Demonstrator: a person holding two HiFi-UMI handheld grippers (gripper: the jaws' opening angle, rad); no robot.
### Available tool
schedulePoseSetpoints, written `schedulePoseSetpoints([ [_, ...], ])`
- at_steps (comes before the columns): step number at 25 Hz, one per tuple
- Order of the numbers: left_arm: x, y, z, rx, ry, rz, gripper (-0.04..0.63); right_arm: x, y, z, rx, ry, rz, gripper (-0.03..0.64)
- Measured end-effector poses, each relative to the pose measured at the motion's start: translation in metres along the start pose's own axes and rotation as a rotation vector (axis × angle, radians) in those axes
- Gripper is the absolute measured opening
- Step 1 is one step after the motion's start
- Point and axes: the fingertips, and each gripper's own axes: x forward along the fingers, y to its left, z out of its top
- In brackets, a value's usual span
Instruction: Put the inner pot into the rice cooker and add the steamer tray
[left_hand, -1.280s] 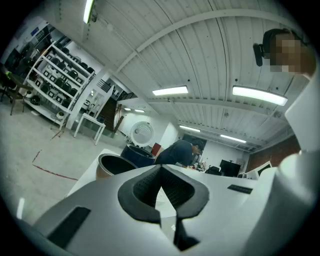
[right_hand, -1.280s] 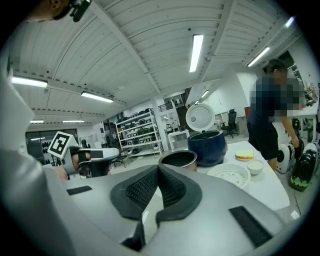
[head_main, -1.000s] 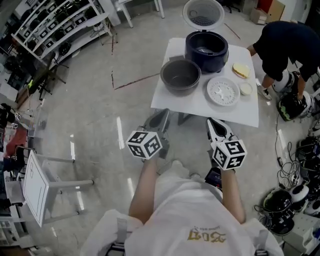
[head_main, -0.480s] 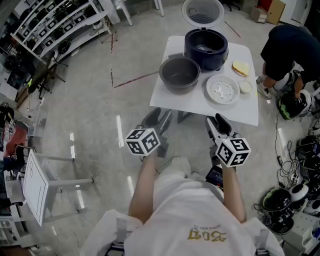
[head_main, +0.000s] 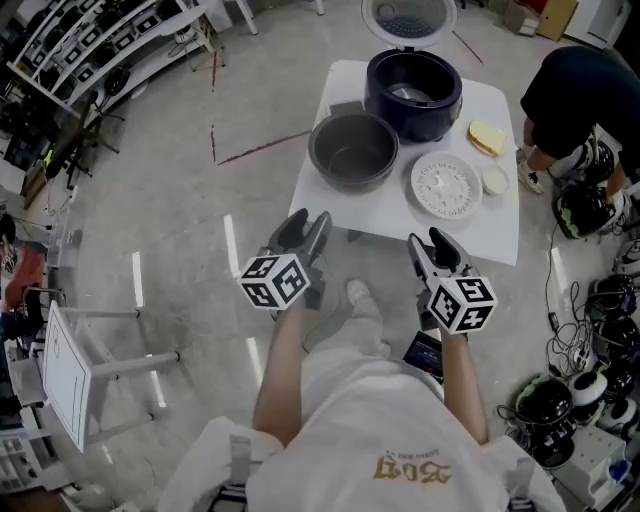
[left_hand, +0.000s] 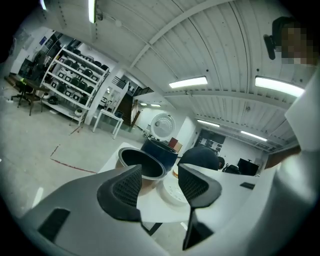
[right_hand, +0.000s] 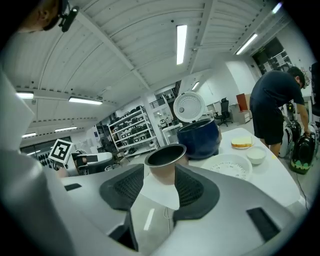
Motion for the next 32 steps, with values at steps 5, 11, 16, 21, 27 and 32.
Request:
schedulePoseSetpoints([
  [5, 0.050, 0.032, 0.009, -0.021, 0.022, 0.035, 0.236, 0.049, -0.036, 0.008, 0.047, 0.036, -0.020, 0.193],
  [11, 0.099, 0.073, 0.016, -0.068, 0.053, 0.074, 0.232, 0.110, -0.062, 0.012, 0.104, 0.094, -0.005, 0.192],
  [16, 0.126, 0.104, 0.025, -0.085, 0.077, 0.103, 0.224, 0.148, -0.077, 0.016, 0.159, 0.119, -0.005, 0.187],
  [21, 0.150, 0.125, 0.026, -0.104, 0.111, 0.111, 0.216, 0.176, -0.091, 0.016, 0.206, 0.131, -0.034, 0.182],
  [27, 0.170, 0.147, 0.017, -0.105, 0.178, 0.105, 0.216, 0.205, -0.098, 0.013, 0.238, 0.159, -0.059, 0.178],
  [32, 0.186, 0.164, 0.016, -0.115, 0.206, 0.088, 0.213, 0.230, -0.099, 0.008, 0.265, 0.175, -0.073, 0.178],
])
